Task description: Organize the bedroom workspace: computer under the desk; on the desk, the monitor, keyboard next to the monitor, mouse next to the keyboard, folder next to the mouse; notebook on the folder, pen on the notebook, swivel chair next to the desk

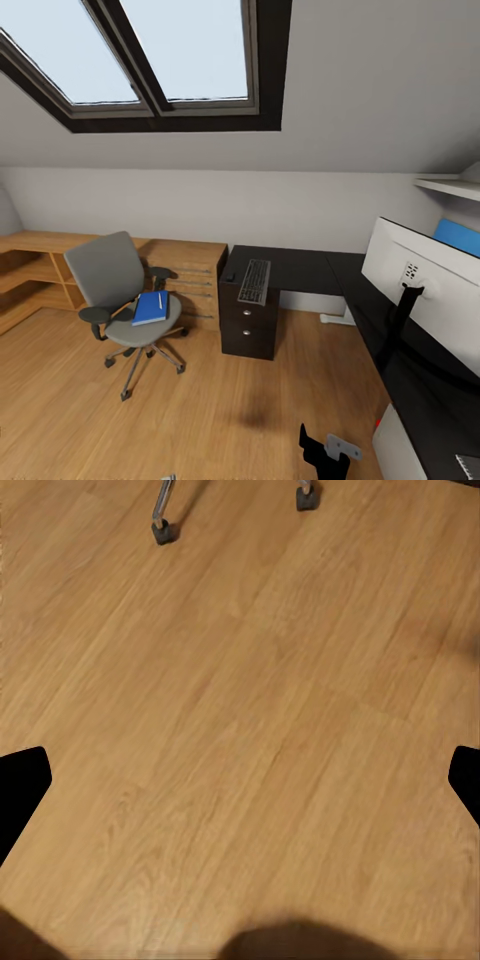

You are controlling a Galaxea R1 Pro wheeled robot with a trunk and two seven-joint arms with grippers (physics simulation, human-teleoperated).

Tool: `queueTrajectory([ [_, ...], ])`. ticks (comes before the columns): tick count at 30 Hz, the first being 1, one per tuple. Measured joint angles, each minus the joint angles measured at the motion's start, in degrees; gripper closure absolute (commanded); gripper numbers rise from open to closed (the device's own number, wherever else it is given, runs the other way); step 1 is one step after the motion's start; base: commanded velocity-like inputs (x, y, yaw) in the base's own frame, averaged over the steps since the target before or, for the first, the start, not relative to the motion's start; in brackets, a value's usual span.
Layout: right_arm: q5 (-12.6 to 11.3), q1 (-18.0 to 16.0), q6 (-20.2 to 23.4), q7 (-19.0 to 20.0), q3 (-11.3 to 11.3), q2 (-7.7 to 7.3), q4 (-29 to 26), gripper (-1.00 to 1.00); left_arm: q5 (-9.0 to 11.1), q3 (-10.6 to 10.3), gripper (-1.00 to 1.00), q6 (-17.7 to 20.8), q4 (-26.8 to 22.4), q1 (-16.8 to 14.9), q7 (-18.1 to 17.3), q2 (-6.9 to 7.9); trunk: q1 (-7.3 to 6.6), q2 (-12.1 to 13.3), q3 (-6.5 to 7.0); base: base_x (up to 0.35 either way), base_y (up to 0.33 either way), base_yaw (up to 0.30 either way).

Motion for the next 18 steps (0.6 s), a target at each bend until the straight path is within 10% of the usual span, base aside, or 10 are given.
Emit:
queueTrajectory([
  [18, 0.0, 0.0, -0.1, 0.0, 0.0, 0.08, 0.0, -1.00, 0.1, 0.0, -1.00, 0.1, 0.0, 0.0, -0.1, 0.00, -3.97, 7.2, 3.73, -0.003, -0.003, 0.087],
])
